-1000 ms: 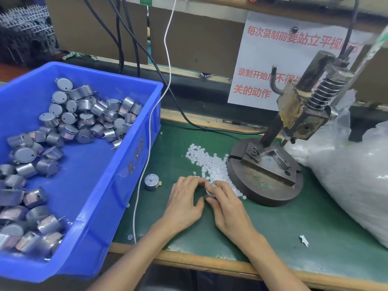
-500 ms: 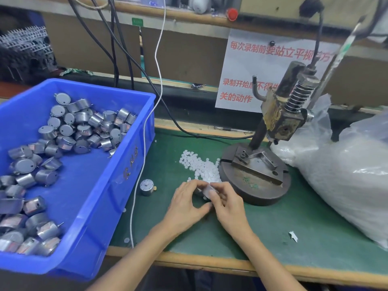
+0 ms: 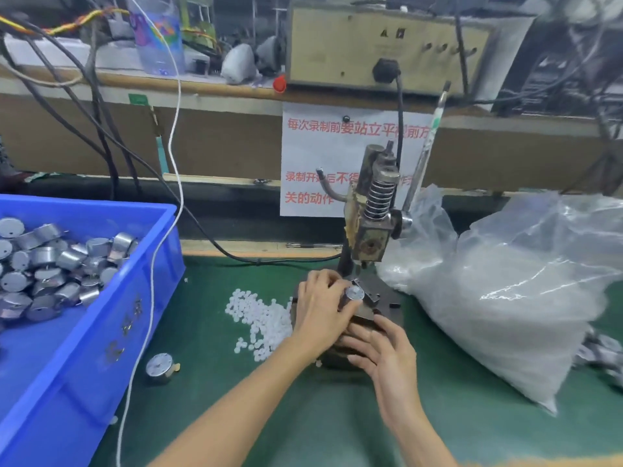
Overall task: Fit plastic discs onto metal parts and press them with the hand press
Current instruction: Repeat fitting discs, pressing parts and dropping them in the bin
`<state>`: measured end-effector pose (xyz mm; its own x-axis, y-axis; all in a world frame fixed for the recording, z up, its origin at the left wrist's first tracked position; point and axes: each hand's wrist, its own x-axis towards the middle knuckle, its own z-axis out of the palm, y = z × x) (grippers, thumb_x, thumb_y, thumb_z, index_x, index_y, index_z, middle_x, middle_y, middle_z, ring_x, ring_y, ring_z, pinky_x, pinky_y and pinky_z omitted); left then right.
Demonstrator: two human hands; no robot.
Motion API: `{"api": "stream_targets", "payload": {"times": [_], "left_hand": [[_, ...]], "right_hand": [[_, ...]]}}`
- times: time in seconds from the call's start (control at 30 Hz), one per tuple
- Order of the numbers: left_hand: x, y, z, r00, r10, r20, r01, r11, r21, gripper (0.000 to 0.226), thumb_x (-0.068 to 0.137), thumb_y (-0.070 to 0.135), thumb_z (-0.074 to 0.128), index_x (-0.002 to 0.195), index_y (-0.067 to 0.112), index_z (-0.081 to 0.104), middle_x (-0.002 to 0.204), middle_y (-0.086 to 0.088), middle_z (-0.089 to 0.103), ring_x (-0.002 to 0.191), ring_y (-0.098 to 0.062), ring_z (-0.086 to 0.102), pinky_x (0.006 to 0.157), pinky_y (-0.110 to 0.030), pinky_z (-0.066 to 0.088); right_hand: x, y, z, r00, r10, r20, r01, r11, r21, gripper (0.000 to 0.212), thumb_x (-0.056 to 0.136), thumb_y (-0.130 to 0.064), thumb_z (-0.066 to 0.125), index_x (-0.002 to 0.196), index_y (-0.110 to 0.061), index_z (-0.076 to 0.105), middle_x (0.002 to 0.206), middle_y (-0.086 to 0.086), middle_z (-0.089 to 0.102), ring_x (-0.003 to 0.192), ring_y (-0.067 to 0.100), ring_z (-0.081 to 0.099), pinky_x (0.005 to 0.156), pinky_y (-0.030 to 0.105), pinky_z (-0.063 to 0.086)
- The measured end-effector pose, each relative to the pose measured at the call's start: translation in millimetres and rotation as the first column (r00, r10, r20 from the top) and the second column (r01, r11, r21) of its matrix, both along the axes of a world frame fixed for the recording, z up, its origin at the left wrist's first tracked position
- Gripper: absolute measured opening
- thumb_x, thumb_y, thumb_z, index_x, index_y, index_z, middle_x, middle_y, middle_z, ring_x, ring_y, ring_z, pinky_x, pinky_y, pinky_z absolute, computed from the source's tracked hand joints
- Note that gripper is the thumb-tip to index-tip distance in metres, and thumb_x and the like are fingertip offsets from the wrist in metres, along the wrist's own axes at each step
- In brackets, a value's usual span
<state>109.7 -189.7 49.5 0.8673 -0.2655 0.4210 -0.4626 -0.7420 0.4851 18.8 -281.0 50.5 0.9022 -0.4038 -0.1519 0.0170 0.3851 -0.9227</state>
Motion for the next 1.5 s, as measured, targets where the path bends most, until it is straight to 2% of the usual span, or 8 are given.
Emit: {"api": "stream_targets", "payload": {"times": [0.27, 0.47, 0.57, 0.73, 1.0, 1.3, 1.4, 1.5], "left_hand": [[12.6, -8.3, -15.6, 0.999, 0.034, -0.019, -0.037, 0.991, -0.129, 0.031, 0.089, 0.038, 0.057, 0.118, 0.026, 0.060, 0.116, 0.010, 0.057, 0.109, -0.010, 0.045, 0.084, -0.021, 0.015], [10.1, -8.4, -17.5, 0.999, 0.026, -0.022, -0.029, 0.986, -0.167, 0.029, 0.088, 0.040, 0.059, 0.115, 0.029, 0.060, 0.110, 0.014, 0.057, 0.105, -0.007, 0.045, 0.084, -0.020, 0.014], [9.4, -7.8, -17.2, 0.999, 0.021, -0.024, -0.025, 0.985, -0.173, 0.030, 0.088, 0.040, 0.058, 0.116, 0.030, 0.060, 0.111, 0.014, 0.056, 0.105, -0.006, 0.044, 0.084, -0.020, 0.013], [11.3, -7.9, -19.2, 1.000, 0.026, -0.005, -0.027, 0.984, -0.176, 0.030, 0.088, 0.041, 0.059, 0.115, 0.028, 0.061, 0.110, 0.013, 0.057, 0.104, -0.007, 0.044, 0.083, -0.022, 0.014], [11.3, -7.8, -20.5, 1.000, 0.031, -0.002, -0.030, 0.982, -0.188, 0.030, 0.088, 0.041, 0.059, 0.114, 0.027, 0.062, 0.110, 0.012, 0.057, 0.105, -0.008, 0.045, 0.083, -0.022, 0.014], [10.3, -7.1, -19.9, 0.999, 0.019, -0.029, -0.024, 0.988, -0.154, 0.030, 0.090, 0.044, 0.055, 0.116, 0.029, 0.058, 0.114, 0.013, 0.056, 0.107, -0.007, 0.043, 0.083, -0.024, 0.014], [10.8, -6.8, -20.4, 0.999, 0.022, -0.045, -0.028, 0.991, -0.134, 0.031, 0.091, 0.044, 0.053, 0.118, 0.029, 0.056, 0.117, 0.012, 0.055, 0.109, -0.008, 0.042, 0.083, -0.024, 0.014], [10.7, -7.8, -16.8, 0.996, 0.031, -0.084, -0.041, 0.992, -0.122, 0.032, 0.091, 0.042, 0.053, 0.119, 0.027, 0.055, 0.121, 0.009, 0.054, 0.113, -0.011, 0.041, 0.082, -0.024, 0.012]], "right_hand": [[20.0, -28.4, 31.9, 0.985, -0.089, 0.149, 0.122, 0.967, -0.226, 0.031, 0.091, 0.010, 0.045, 0.085, -0.011, 0.067, 0.072, 0.000, 0.069, 0.050, 0.006, 0.049, 0.043, 0.016, 0.037], [102.7, -65.9, 159.6, 0.918, -0.031, 0.396, 0.215, 0.876, -0.432, 0.037, 0.093, -0.005, 0.048, 0.128, -0.015, 0.050, 0.105, -0.009, 0.061, 0.075, 0.005, 0.057, 0.065, 0.017, 0.044], [122.5, -68.6, 185.7, 0.949, 0.058, 0.311, 0.096, 0.884, -0.457, 0.038, 0.094, -0.007, 0.049, 0.132, -0.003, 0.047, 0.107, 0.002, 0.061, 0.068, 0.004, 0.053, 0.057, 0.016, 0.042], [73.7, -57.9, 139.8, 0.804, -0.034, 0.594, 0.294, 0.891, -0.347, 0.014, 0.084, -0.009, 0.057, 0.079, -0.018, 0.047, 0.070, -0.010, 0.048, 0.061, 0.004, 0.042, 0.060, 0.016, 0.038], [59.6, -48.2, 113.8, 0.732, -0.006, 0.682, 0.278, 0.915, -0.291, 0.025, 0.078, 0.002, 0.054, 0.093, -0.015, 0.044, 0.083, 0.000, 0.049, 0.074, 0.001, 0.052, 0.075, 0.019, 0.045], [73.5, -49.3, 118.4, 0.839, -0.018, 0.544, 0.158, 0.965, -0.211, 0.050, 0.077, 0.001, 0.051, 0.122, -0.021, 0.049, 0.120, -0.005, 0.057, 0.082, 0.003, 0.059, 0.067, 0.016, 0.048], [57.5, -48.4, 68.8, 0.918, -0.189, 0.348, 0.295, 0.912, -0.284, 0.033, 0.085, 0.004, 0.053, 0.100, -0.023, 0.063, 0.097, -0.010, 0.067, 0.076, 0.005, 0.057, 0.069, 0.022, 0.045], [36.1, -45.4, 20.6, 0.989, -0.129, 0.073, 0.147, 0.913, -0.381, 0.029, 0.087, 0.002, 0.051, 0.075, -0.019, 0.066, 0.058, -0.006, 0.062, 0.053, 0.008, 0.049, 0.052, 0.020, 0.036]]}}
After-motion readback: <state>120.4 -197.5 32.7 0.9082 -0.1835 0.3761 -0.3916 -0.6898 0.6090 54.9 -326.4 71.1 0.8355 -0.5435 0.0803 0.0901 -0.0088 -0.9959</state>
